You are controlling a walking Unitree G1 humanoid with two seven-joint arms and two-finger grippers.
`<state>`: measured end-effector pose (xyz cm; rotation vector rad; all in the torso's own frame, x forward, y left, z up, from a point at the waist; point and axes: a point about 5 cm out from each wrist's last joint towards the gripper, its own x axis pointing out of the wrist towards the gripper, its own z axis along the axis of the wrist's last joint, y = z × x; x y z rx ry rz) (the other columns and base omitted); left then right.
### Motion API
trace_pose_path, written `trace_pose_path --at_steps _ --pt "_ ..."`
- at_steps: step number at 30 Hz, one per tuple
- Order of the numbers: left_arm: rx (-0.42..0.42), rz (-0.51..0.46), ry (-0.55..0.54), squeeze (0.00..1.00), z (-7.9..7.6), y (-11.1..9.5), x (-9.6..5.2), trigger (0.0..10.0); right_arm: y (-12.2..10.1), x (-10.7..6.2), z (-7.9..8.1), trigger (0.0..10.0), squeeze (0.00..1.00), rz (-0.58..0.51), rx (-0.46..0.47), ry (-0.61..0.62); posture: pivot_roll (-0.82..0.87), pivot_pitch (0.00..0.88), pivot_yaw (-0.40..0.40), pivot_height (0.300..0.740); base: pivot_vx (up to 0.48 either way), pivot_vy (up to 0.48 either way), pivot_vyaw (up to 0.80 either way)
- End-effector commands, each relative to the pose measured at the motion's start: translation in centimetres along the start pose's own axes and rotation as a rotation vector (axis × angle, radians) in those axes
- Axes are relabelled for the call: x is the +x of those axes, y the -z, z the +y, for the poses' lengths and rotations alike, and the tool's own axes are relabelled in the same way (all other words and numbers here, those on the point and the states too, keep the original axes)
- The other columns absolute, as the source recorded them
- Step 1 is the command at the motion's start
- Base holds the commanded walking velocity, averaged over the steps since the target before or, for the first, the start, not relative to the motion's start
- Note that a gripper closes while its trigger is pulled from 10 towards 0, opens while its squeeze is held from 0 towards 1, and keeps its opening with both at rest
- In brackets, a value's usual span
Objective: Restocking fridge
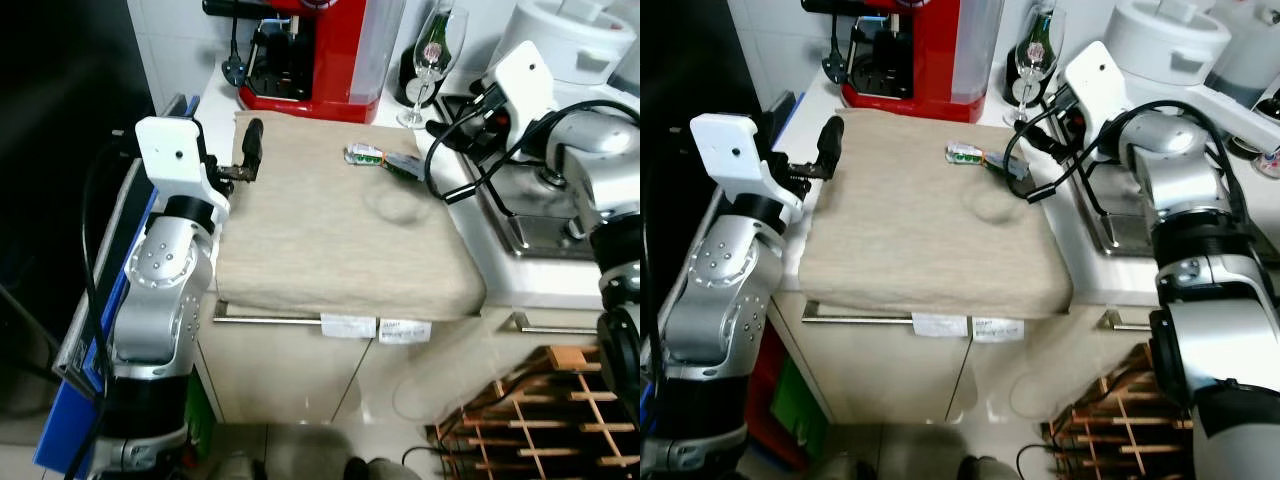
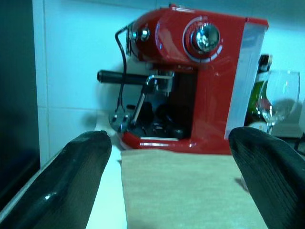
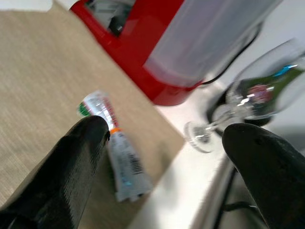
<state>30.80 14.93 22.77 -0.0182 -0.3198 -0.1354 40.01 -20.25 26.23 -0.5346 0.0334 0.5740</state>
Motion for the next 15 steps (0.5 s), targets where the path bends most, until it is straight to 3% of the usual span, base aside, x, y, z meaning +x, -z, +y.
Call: trace_pose_path --at_steps 1,2,6,7,9,15 --pt "-0.013 0.011 0.035 0.0 -0.3 -0.3 -0.5 10.0 -0.1 0.1 -0.3 10.0 0.51 0.013 -0.023 -0.008 0.02 0.173 -0.058 0.74 0.0 0.0 0.0" --pt "-0.013 0.011 0.035 0.0 -0.3 -0.3 -0.5 10.0 -0.1 0.1 -0.3 10.0 0.51 0.013 -0.023 -0.008 0.02 0.173 -0.058 0.74 0.0 0.0 0.0" --pt "-0.015 0.09 0.247 0.0 -2.3 -0.3 -3.4 10.0 0.5 0.6 0.1 10.0 0.51 0.043 0.005 -0.057 0.07 0.2 -0.072 0.74 0.0 0.0 0.0" --pt "-0.015 0.09 0.247 0.0 -2.3 -0.3 -3.4 10.0 0.5 0.6 0.1 10.0 0.51 0.043 0.005 -0.057 0.07 0.2 -0.072 0.74 0.0 0.0 0.0" --pt "-0.036 0.133 0.321 0.0 -3.2 0.1 -4.9 10.0 0.9 0.9 0.5 10.0 0.51 0.068 -0.002 -0.072 0.09 0.209 -0.08 0.74 0.0 0.0 0.0" --pt "-0.068 0.159 0.321 0.0 -3.5 -0.1 -6.2 10.0 1.2 1.4 1.3 10.0 0.51 0.092 0.003 -0.115 0.12 0.214 -0.093 0.74 0.0 0.0 0.0"
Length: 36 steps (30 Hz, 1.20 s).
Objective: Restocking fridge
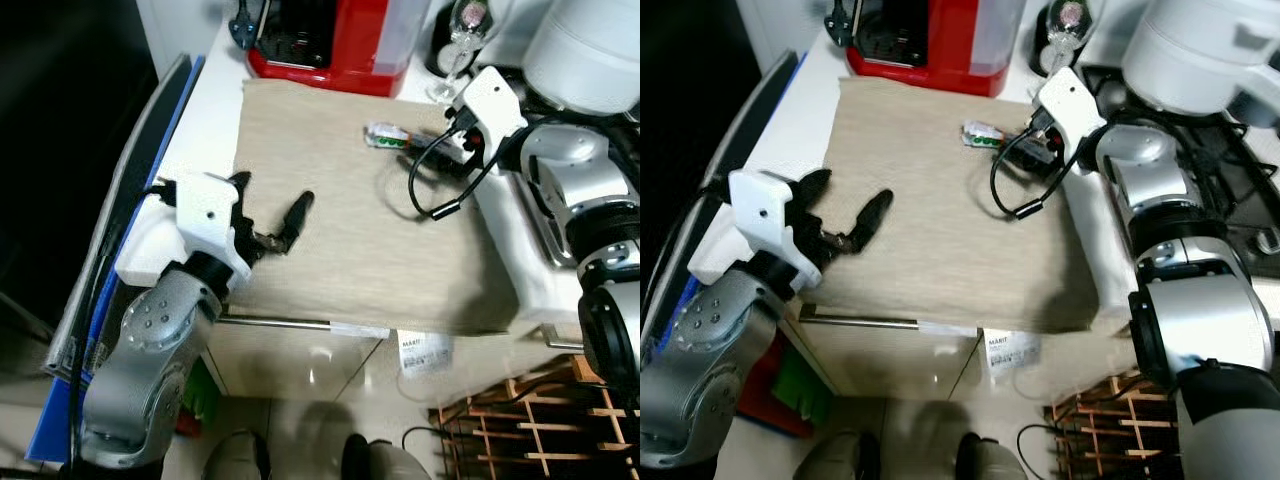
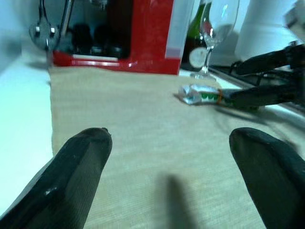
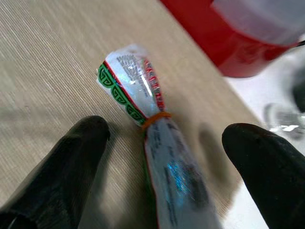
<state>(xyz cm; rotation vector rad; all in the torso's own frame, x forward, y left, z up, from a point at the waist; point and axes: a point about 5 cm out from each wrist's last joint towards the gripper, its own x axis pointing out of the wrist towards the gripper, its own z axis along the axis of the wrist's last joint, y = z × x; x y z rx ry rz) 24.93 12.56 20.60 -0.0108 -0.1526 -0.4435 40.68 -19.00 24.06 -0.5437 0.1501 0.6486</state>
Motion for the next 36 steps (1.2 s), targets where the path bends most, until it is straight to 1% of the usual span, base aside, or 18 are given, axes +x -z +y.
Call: trace_pose_path --at_steps 1,6,8,9,10,13,15,18,24,28,30,32,35,36 --pt "-0.018 0.0 0.019 0.0 -0.5 -0.4 -0.4 10.0 -0.1 -0.1 -0.1 10.0 0.51 0.014 -0.016 -0.026 0.13 0.214 -0.096 0.74 0.0 0.0 0.0" --pt "-0.041 0.02 0.018 0.0 -0.5 -0.5 -0.8 10.0 0.7 0.2 0.4 10.0 0.51 0.072 -0.015 -0.065 0.13 0.213 -0.099 0.74 0.0 0.0 0.0" --pt "-0.046 0.025 0.022 0.0 -0.6 -0.5 -0.8 10.0 1.0 0.3 0.4 10.0 0.5 0.087 0.022 -0.038 0.13 0.212 -0.1 0.74 0.0 0.0 0.0" --pt "-0.046 0.025 0.022 0.0 -0.6 -0.5 -0.8 10.0 1.0 0.3 0.4 10.0 0.5 0.087 0.022 -0.038 0.13 0.212 -0.1 0.74 0.0 0.0 0.0" --pt "-0.055 0.027 0.02 0.0 -0.5 -0.5 -0.7 10.0 1.0 0.3 0.3 0.0 0.51 0.083 0.042 -0.002 0.13 0.212 -0.1 0.74 0.0 0.0 0.0" --pt "-0.057 0.031 0.019 0.0 -0.5 -0.5 -0.7 10.0 1.2 0.4 0.3 0.0 0.51 0.078 0.073 0.003 0.12 0.211 -0.101 0.74 0.0 0.0 0.0" --pt "-0.064 0.037 0.02 0.0 -0.6 -0.4 -0.5 10.0 1.4 0.6 0.8 0.0 0.51 0.082 0.097 -0.031 0.11 0.208 -0.1 0.74 0.0 0.0 0.0" --pt "-0.073 0.046 0.031 0.0 -0.7 -0.2 -0.4 10.0 1.4 0.8 1.1 0.0 0.51 0.075 0.125 -0.051 0.11 0.202 -0.1 0.74 0.0 0.0 0.0" --pt "-0.074 0.043 0.033 0.0 -0.7 -0.2 0.0 10.0 1.1 1.0 1.2 0.0 0.51 0.059 0.142 -0.056 0.1 0.195 -0.1 0.74 0.0 0.0 0.0" --pt "-0.072 0.043 0.028 0.0 -0.5 -0.2 0.2 10.0 1.1 1.0 1.4 0.0 0.49 0.057 0.134 -0.067 0.1 0.189 -0.099 0.74 0.0 0.0 0.0" --pt "-0.07 0.037 0.027 0.0 -0.5 -0.2 0.4 10.0 0.9 1.0 1.1 0.0 0.49 0.045 0.125 -0.032 0.1 0.176 -0.095 0.74 0.0 0.0 0.0" --pt "-0.07 0.036 0.027 0.0 -0.5 -0.2 0.5 10.0 0.8 1.0 1.1 0.0 0.49 0.04 0.125 -0.026 0.1 0.176 -0.095 0.74 0.0 0.0 0.0" --pt "-0.067 0.029 0.032 0.0 -0.5 -0.2 0.9 10.0 -0.4 0.8 0.0 0.0 0.49 -0.023 0.136 0.079 0.09 0.159 -0.093 0.74 0.0 0.0 0.0" --pt "-0.063 0.019 0.035 0.0 -0.5 -0.3 1.1 10.0 -1.5 0.4 -1.1 0.0 0.49 -0.077 0.123 0.177 0.09 0.152 -0.091 0.74 0.0 0.0 0.0"
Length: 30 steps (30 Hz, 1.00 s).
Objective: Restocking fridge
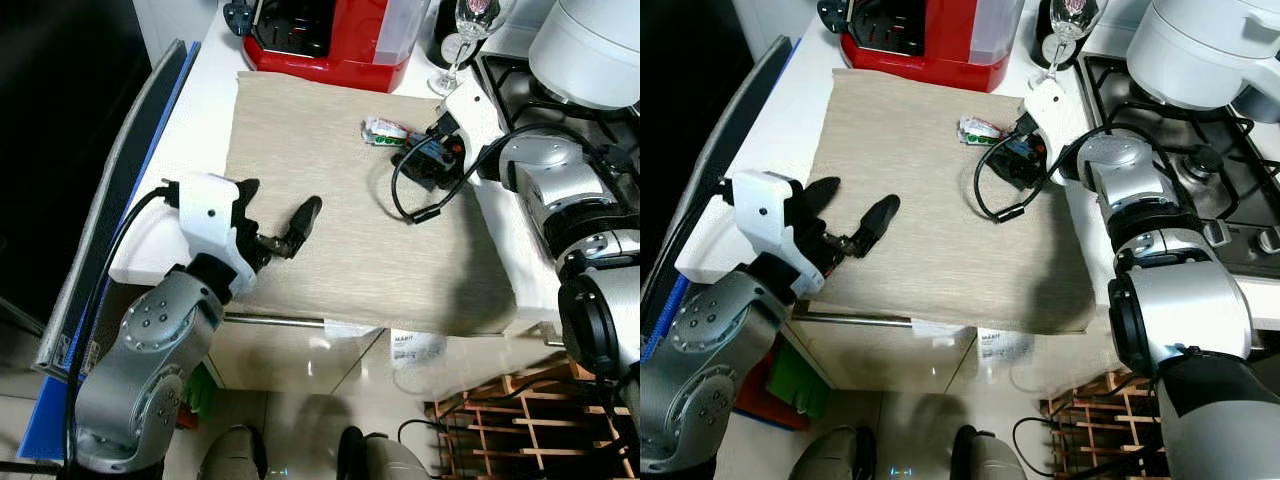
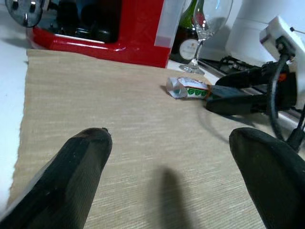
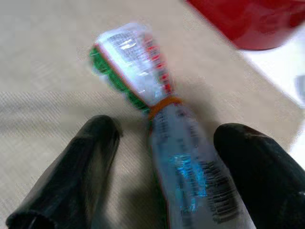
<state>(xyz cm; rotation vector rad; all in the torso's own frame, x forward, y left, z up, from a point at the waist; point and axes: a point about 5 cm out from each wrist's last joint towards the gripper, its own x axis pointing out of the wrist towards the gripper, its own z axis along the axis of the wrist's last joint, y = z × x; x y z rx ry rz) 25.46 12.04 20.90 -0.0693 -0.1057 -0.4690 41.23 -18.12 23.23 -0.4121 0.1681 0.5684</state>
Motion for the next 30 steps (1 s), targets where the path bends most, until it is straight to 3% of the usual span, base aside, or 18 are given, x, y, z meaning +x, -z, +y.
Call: trace_pose_path --at_steps 1,8,12,16,17,18,20,21,22,23,25,30 --pt "0.006 -0.012 0.015 0.0 -0.2 -0.1 0.3 10.0 -2.0 -0.6 -1.5 0.0 0.49 -0.078 -0.013 0.103 0.09 0.152 -0.091 0.74 0.0 0.0 0.0" --pt "0.01 -0.02 0.012 0.0 0.0 0.0 1.2 10.0 -5.7 -1.4 -3.0 0.0 0.49 -0.269 -0.007 0.26 0.08 0.124 -0.089 0.74 0.0 0.0 0.0" --pt "0.015 -0.034 0.02 0.0 0.0 0.0 1.6 10.0 -7.5 -1.7 -3.1 0.0 0.49 -0.379 -0.004 0.262 0.08 0.098 -0.089 0.74 0.0 0.0 0.0" --pt "0.014 -0.042 0.024 0.0 0.1 0.0 2.0 10.0 -7.7 -1.7 -2.8 0.0 0.47 -0.41 -0.012 0.237 0.06 0.081 -0.079 0.74 0.0 0.0 0.0" --pt "0.015 -0.049 0.031 0.0 0.0 -0.1 2.2 10.0 -7.5 -1.5 -2.4 0.0 0.41 -0.397 -0.058 0.22 0.06 0.079 -0.078 0.74 0.0 0.0 0.0" --pt "0.017 -0.052 0.037 0.0 0.0 -0.2 2.2 10.0 -7.4 -1.5 -2.4 3.3 0.0 -0.38 -0.107 0.23 0.06 0.076 -0.077 0.74 0.0 0.0 0.0" --pt "0.019 -0.054 0.041 0.0 0.0 -0.2 2.3 10.0 -7.4 -1.6 -2.5 3.3 0.0 -0.369 -0.14 0.24 0.06 0.075 -0.077 0.74 0.0 0.0 0.0" --pt "0.026 -0.057 0.047 0.0 -0.1 -0.2 2.5 10.0 -7.1 -1.5 -2.3 10.0 0.0 -0.328 -0.206 0.202 0.06 0.064 -0.076 0.74 0.0 0.0 0.0" --pt "0.028 -0.057 0.049 0.0 -0.1 -0.1 2.6 10.0 -6.9 -1.5 -2.3 10.0 0.0 -0.316 -0.216 0.186 0.06 0.062 -0.077 0.74 0.0 0.0 0.0" --pt "0.027 -0.062 0.051 0.0 -0.2 -0.2 2.7 10.0 -6.6 -1.6 -2.3 10.0 0.99 -0.294 -0.22 0.157 0.06 0.059 -0.078 0.74 0.0 0.0 0.0" --pt "0.027 -0.074 0.053 0.0 -0.3 -0.4 2.8 10.0 -5.8 -1.7 -2.4 10.0 1.0 -0.221 -0.243 0.101 0.06 0.05 -0.083 0.74 0.0 0.0 0.0" --pt "0.027 -0.085 0.045 0.0 -0.1 -0.5 2.9 10.0 -5.3 -2.0 -2.4 10.0 1.0 -0.156 -0.245 -0.003 0.07 0.049 -0.093 0.74 0.0 0.0 0.0"
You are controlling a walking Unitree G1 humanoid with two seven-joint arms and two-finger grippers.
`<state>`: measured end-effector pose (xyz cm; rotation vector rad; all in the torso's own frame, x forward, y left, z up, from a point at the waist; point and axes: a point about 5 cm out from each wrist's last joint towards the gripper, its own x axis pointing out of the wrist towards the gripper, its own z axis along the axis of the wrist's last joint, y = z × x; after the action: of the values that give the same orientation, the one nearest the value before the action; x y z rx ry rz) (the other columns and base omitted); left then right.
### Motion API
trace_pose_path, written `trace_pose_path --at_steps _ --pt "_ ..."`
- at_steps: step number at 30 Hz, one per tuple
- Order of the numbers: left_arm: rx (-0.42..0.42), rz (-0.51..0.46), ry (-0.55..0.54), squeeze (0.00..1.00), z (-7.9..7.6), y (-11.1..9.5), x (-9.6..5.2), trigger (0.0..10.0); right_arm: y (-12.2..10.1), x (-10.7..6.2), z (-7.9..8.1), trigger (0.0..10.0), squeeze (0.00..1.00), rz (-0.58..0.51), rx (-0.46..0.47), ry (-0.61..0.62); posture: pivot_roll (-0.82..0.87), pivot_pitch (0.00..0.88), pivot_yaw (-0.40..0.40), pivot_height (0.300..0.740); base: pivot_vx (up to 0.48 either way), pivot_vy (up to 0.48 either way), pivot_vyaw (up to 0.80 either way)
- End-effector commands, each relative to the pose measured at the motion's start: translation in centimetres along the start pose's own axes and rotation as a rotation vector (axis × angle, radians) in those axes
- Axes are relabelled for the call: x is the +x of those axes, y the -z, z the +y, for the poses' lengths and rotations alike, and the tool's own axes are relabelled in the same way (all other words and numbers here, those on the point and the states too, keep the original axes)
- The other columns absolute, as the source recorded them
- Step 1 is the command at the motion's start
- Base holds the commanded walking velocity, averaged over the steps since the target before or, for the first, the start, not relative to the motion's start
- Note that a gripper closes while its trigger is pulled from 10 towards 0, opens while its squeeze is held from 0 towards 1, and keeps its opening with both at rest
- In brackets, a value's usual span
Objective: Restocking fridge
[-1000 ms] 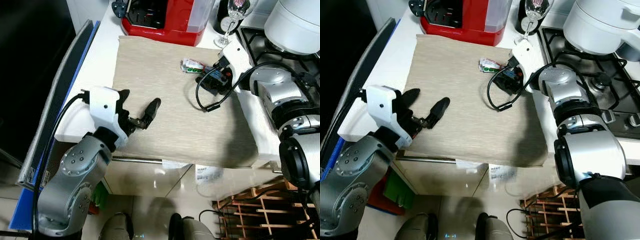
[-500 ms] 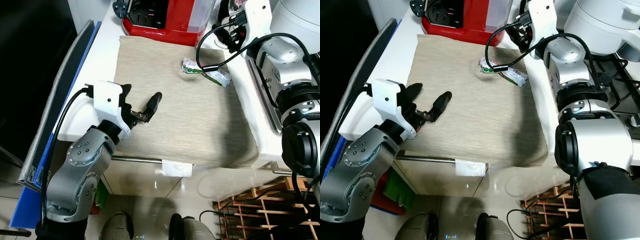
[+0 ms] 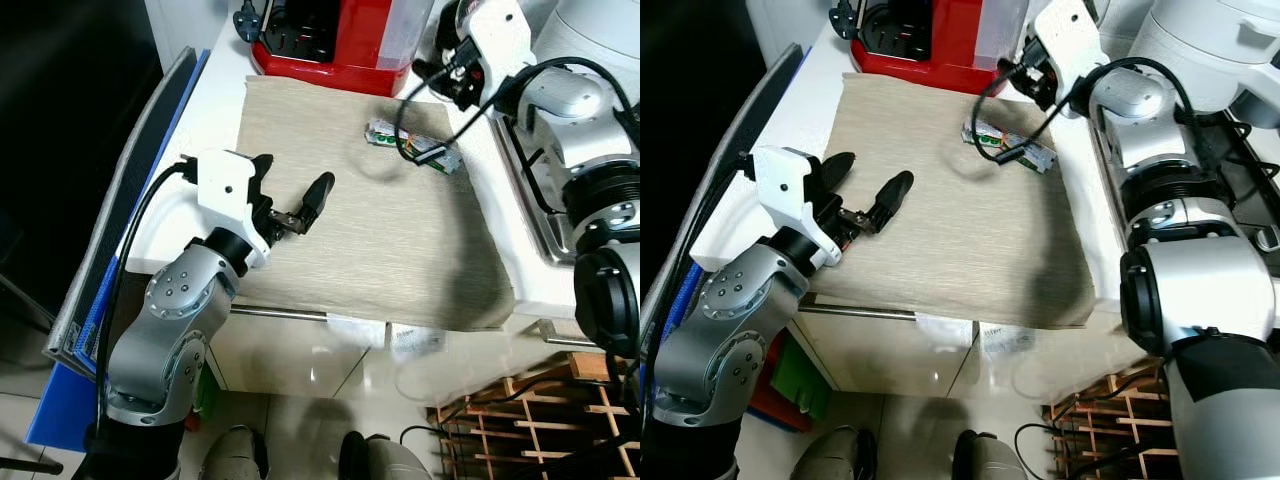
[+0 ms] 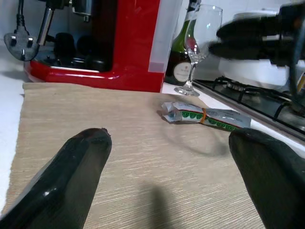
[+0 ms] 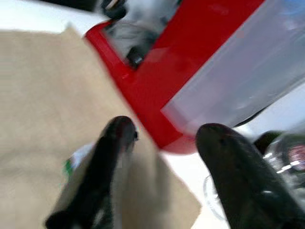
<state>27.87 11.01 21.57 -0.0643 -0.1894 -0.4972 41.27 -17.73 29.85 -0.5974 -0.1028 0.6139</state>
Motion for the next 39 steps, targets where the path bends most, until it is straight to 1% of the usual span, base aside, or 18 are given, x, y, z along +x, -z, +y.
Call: trace_pose_path --at_steps 1,8,11,13,18,21,22,24,25,28,29,30,32,33,39 --pt "0.005 -0.008 0.013 0.0 -0.3 -0.1 0.2 10.0 0.9 -0.6 -0.3 10.0 1.0 0.047 0.009 -0.025 0.07 0.049 -0.093 0.74 0.0 0.0 0.0" --pt "-0.01 0.003 0.022 0.0 -0.5 0.2 -0.2 10.0 1.4 -0.5 0.2 10.0 1.0 0.074 0.007 -0.052 0.07 0.071 -0.1 0.74 0.0 0.0 0.0" --pt "-0.017 0.014 0.047 0.0 -1.2 0.4 -0.7 10.0 2.3 -0.5 0.7 10.0 1.0 0.11 0.024 -0.07 0.08 0.094 -0.106 0.74 0.0 0.0 0.0" --pt "-0.018 0.016 0.047 0.0 -1.3 0.4 -0.8 10.0 2.5 -0.6 0.8 10.0 1.0 0.119 0.025 -0.072 0.08 0.099 -0.108 0.74 0.0 0.0 0.0" --pt "-0.022 0.029 0.034 0.0 -1.4 0.4 -1.7 10.0 3.3 -0.5 1.3 10.0 1.0 0.145 0.036 -0.085 0.11 0.134 -0.111 0.74 0.0 0.0 0.0" --pt "-0.023 0.031 0.035 0.0 -1.4 0.3 -2.1 10.0 3.7 -0.4 1.6 10.0 1.0 0.157 0.056 -0.073 0.12 0.144 -0.11 0.74 0.0 0.0 0.0" --pt "-0.024 0.029 0.037 0.0 -1.5 0.3 -2.2 10.0 3.8 -0.3 1.7 10.0 1.0 0.162 0.062 -0.069 0.12 0.144 -0.11 0.74 0.0 0.0 0.0" --pt "-0.012 -0.02 0.056 0.0 -1.9 -0.7 -2.6 10.0 4.5 -0.3 2.0 10.0 1.0 0.191 0.065 -0.051 0.13 0.154 -0.114 0.74 0.0 0.0 0.0" --pt "-0.012 -0.02 0.056 0.0 -1.9 -0.7 -2.6 10.0 4.5 -0.3 2.0 10.0 1.0 0.191 0.065 -0.051 0.13 0.154 -0.114 0.74 0.0 0.0 0.0" --pt "0.001 -0.043 0.082 0.0 -2.3 -1.4 -2.9 10.0 5.1 -0.3 2.1 10.0 1.0 0.239 0.066 -0.017 0.15 0.162 -0.117 0.74 0.0 0.0 0.0" --pt "-0.001 -0.05 0.092 0.0 -2.5 -1.6 -3.0 10.0 5.3 -0.3 2.2 10.0 0.92 0.255 0.066 -0.012 0.15 0.166 -0.118 0.74 0.0 0.0 0.0" --pt "0.004 -0.056 0.103 0.0 -2.6 -1.8 -3.1 10.0 5.4 -0.3 2.2 10.0 0.04 0.262 0.068 -0.011 0.15 0.168 -0.119 0.74 0.0 0.0 0.0" --pt "0.007 -0.061 0.11 0.0 -2.7 -2.0 -3.1 10.0 5.4 -0.3 2.2 10.0 0.04 0.266 0.07 -0.01 0.16 0.169 -0.12 0.74 0.0 0.0 0.0" --pt "0.029 -0.066 0.137 0.0 -3.1 -2.2 -3.3 10.0 5.6 -0.3 2.5 10.0 0.0 0.282 0.083 -0.031 0.16 0.17 -0.127 0.74 0.0 0.0 0.0" --pt "0.037 -0.069 0.135 0.0 -3.3 -2.5 -3.6 10.0 6.1 -0.2 3.0 10.0 0.0 0.331 0.065 -0.067 0.17 0.172 -0.143 0.74 0.0 0.0 0.0"
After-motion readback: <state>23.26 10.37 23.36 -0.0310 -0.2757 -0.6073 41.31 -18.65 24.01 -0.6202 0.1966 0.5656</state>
